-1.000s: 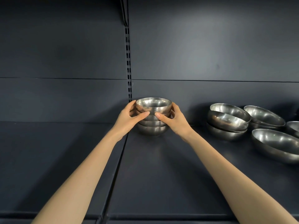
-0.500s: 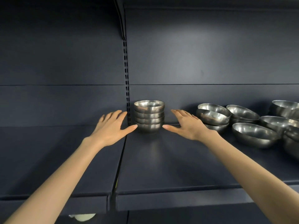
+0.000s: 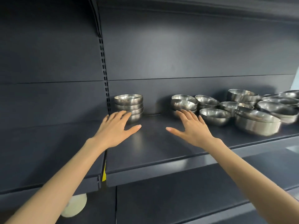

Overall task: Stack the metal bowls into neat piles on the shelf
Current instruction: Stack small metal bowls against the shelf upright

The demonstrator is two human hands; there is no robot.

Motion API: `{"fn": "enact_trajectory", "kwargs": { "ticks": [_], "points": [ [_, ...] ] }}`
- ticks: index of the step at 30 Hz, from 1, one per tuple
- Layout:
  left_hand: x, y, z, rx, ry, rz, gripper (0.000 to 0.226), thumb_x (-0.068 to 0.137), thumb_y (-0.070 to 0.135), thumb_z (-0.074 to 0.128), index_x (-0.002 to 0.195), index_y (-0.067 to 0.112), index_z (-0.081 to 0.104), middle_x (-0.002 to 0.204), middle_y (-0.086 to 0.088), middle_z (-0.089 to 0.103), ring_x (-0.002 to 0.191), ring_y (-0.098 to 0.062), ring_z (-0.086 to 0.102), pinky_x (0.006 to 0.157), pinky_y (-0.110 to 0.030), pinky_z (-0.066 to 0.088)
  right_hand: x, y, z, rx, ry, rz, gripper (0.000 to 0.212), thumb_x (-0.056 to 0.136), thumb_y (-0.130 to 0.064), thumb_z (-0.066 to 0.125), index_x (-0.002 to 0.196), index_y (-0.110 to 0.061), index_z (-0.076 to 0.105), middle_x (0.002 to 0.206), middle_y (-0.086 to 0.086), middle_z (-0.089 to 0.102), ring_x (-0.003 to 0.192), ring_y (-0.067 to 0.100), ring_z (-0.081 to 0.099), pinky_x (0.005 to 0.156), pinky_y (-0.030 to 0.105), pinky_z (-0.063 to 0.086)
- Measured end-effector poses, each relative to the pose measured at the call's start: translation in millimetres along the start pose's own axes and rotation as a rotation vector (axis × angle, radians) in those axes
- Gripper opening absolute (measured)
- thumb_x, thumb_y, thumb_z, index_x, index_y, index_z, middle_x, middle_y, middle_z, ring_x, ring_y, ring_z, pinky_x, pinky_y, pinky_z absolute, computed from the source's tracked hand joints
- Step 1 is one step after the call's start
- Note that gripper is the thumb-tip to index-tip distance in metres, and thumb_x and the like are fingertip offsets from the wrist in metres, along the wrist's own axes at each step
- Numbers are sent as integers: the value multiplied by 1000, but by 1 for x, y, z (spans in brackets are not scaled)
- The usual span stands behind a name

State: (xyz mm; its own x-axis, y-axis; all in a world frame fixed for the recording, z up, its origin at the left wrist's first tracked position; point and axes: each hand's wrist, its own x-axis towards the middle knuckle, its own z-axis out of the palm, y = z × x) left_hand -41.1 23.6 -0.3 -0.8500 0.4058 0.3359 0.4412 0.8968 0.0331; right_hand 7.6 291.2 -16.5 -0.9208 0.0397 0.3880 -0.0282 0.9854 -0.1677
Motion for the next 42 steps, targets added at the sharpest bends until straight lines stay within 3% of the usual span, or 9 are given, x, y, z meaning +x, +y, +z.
{"fn": "enact_trajectory", "kwargs": {
  "ticks": [9,15,21,25,30,34,38,42],
  "points": [
    [38,71,4,-108,4,195,73,92,66,28,152,25,23,157,8,22,145,-13,18,116,-34,16,-25,75,-20,-24,95,153,83,86,-66,50,150,-17,27,155,3,28,145,23,21,116,41,22],
    [73,129,12,-134,-6,302,66,96,59,34,151,25,26,156,7,25,143,-14,21,113,-35,21,-14,111,-24,23,80,151,67,93,-51,55,146,-16,34,149,1,36,137,21,34,98,35,39],
    [107,171,32,-258,-45,379,57,97,48,45,148,25,33,153,8,33,139,-13,28,111,-37,31,3,136,-15,81,77,136,55,95,-39,57,140,-12,41,140,4,45,128,24,44,93,33,41],
    [125,188,46,-328,-46,394,50,98,40,49,145,24,39,150,9,38,137,-11,31,107,-31,33,10,151,-9,120,123,113,32,96,-29,58,119,-8,58,123,4,54,114,26,53,78,33,43],
    [137,199,61,-343,-16,461,40,97,34,53,136,23,52,140,10,49,132,-10,36,100,-22,30,8,153,-3,197,207,121,17,97,-24,56,106,-11,63,112,1,60,101,21,56,67,29,34],
    [139,197,67,-411,-3,468,27,95,33,56,120,23,62,121,10,59,118,-9,44,97,-31,40,4,152,-2,284,238,118,14,95,-23,60,100,-11,64,106,-1,61,94,19,58,66,31,39],
    [135,191,66,-472,12,486,17,92,35,61,103,24,66,100,13,61,99,-6,46,86,-33,44,-5,151,-4,383,231,62,12,92,-21,65,96,-10,65,101,0,61,82,10,53,74,35,48],
    [125,182,63,-537,-5,506,14,88,37,65,96,26,67,95,16,60,95,0,45,83,-26,42,-13,148,-5,458,224,-21,6,89,-18,69,90,-15,64,102,0,63,81,6,57,77,20,45]
  ]
}}
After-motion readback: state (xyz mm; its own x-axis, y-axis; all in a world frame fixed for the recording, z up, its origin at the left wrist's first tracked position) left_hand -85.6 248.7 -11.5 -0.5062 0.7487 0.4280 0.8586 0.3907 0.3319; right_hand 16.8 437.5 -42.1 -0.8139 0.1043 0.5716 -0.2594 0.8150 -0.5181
